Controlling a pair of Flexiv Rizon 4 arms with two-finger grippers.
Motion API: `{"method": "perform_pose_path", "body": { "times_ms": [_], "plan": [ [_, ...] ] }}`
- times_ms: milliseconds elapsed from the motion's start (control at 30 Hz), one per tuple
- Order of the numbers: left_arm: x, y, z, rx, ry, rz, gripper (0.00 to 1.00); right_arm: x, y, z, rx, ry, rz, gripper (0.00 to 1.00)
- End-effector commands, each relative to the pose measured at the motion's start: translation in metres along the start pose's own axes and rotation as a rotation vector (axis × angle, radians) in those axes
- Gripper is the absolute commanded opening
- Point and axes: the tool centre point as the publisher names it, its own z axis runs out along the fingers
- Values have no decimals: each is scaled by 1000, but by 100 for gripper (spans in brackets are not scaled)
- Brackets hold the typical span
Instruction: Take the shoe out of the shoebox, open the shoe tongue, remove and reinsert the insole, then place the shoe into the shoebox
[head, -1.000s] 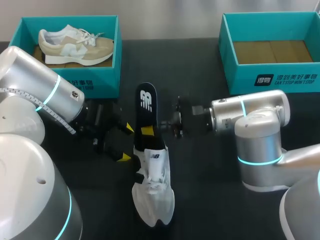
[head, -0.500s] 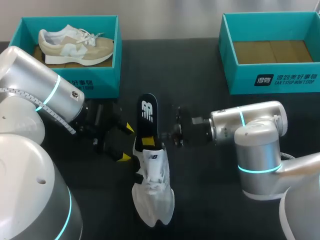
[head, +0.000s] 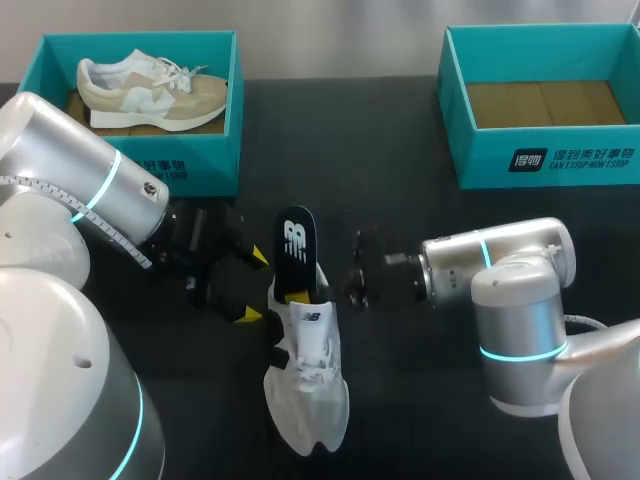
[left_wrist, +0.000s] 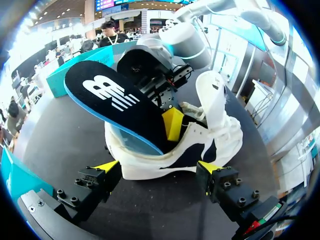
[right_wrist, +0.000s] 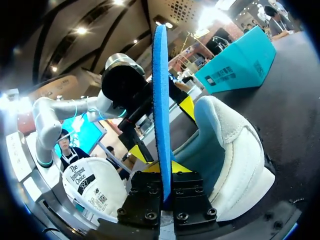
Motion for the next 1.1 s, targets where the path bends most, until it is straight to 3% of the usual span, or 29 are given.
{"method": "perform_pose_path", "body": {
  "times_ms": [33,167,300,500,967,1100],
  "plan": [
    [0,0,0,-1,-1,0,100,1,-4,4,-7,-1,-6,0],
    [0,0,0,-1,-1,0,100,1,4,3,-12,0,-35,0],
    [0,0,0,-1,-1,0,100,2,13,4,-3,7,-71,26],
    [0,0,0,-1,-1,0,100,4,25,5,11,11,-117,29],
    [0,0,0,-1,-1,0,100,1,42,-2,-6,-7,-160,23],
    [0,0,0,-1,-1,0,100,-1,46,-4,-22,-18,-152,10]
  ]
}}
